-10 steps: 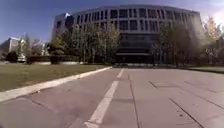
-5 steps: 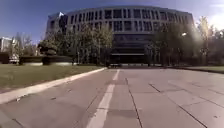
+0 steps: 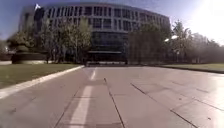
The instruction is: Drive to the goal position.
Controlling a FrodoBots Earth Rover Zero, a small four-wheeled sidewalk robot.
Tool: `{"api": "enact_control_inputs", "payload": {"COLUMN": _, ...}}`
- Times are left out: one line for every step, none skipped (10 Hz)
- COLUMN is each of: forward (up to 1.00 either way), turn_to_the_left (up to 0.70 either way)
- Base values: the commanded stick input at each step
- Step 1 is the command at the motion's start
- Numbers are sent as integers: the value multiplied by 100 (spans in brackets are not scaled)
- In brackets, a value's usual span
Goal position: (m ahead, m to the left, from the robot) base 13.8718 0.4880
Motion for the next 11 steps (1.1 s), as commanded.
{"api": "enact_control_inputs", "payload": {"forward": 70, "turn_to_the_left": 0}}
{"api": "enact_control_inputs", "payload": {"forward": 70, "turn_to_the_left": 0}}
{"api": "enact_control_inputs", "payload": {"forward": 70, "turn_to_the_left": 0}}
{"api": "enact_control_inputs", "payload": {"forward": 70, "turn_to_the_left": 0}}
{"api": "enact_control_inputs", "payload": {"forward": 70, "turn_to_the_left": 0}}
{"api": "enact_control_inputs", "payload": {"forward": 70, "turn_to_the_left": 0}}
{"api": "enact_control_inputs", "payload": {"forward": 70, "turn_to_the_left": 0}}
{"api": "enact_control_inputs", "payload": {"forward": 70, "turn_to_the_left": 0}}
{"api": "enact_control_inputs", "payload": {"forward": 70, "turn_to_the_left": 0}}
{"api": "enact_control_inputs", "payload": {"forward": 70, "turn_to_the_left": 0}}
{"api": "enact_control_inputs", "payload": {"forward": 70, "turn_to_the_left": 0}}
